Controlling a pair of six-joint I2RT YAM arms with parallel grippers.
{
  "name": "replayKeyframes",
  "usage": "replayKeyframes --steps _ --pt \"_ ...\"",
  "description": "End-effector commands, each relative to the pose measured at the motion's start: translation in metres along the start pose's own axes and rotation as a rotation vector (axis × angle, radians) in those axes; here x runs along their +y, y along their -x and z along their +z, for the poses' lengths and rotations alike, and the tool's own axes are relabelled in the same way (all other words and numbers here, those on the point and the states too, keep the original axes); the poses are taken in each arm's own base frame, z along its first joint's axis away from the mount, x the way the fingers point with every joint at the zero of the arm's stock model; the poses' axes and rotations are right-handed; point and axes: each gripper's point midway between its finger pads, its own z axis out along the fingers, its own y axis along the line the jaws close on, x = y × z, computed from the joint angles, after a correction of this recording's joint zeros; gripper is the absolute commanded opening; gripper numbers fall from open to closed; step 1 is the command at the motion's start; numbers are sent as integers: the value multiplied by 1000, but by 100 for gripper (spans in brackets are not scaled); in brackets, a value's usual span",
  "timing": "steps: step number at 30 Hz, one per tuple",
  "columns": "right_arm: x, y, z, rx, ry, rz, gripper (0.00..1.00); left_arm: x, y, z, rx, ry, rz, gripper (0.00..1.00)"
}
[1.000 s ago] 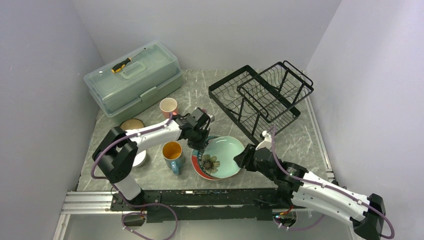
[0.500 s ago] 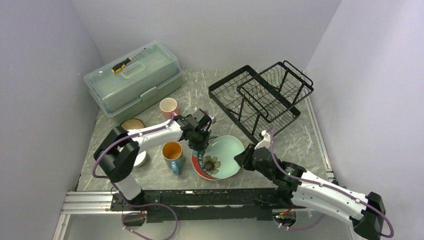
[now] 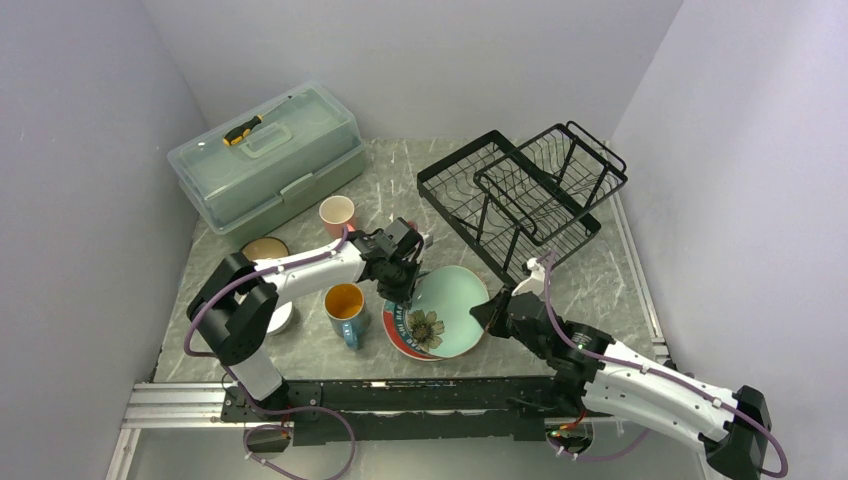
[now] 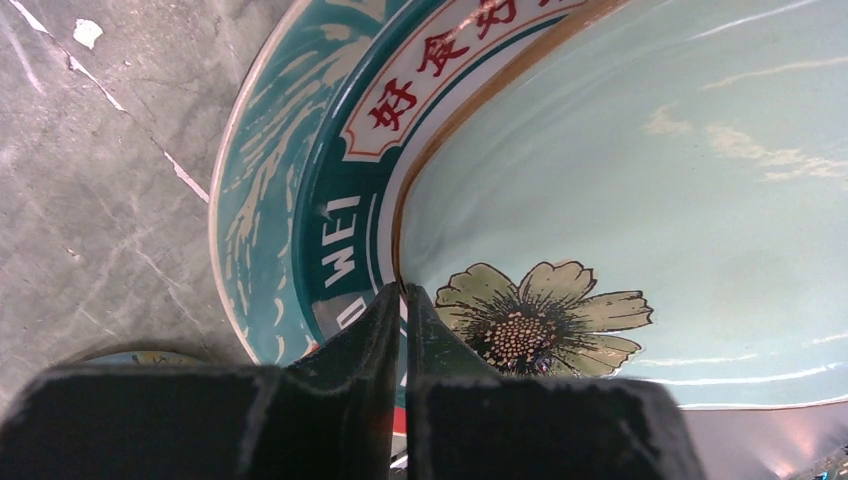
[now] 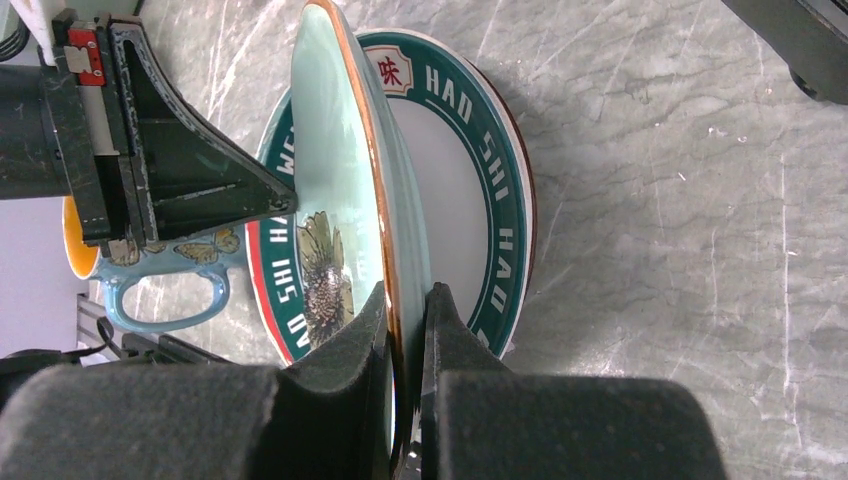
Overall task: Load the mixed dishes into the dish rack
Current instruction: Pick up the plate from the corner of the board.
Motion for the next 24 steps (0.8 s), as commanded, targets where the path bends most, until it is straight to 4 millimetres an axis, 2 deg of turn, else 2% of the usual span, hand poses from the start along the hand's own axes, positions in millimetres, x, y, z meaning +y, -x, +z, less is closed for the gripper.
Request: replayKeyframes --steps 1,4,9,13,18,24 --pt "53 26 -14 -44 167 10 0 -29 16 -15 -84 -93 40 17" --pt "58 34 -19 -62 170 -1 0 -25 18 -22 -106 -64 41 28" --pt "67 45 -25 -83 175 -25 0 -18 25 -42 -162 -18 36 39" --pt "71 56 -30 -108 169 -54 0 -13 31 -65 -228 18 32 46" --pt "84 80 -44 -172 182 -102 0 -11 38 -96 -296 43 45 51" --pt "115 119 -70 -249 215 -229 0 -5 42 -128 -389 71 52 55"
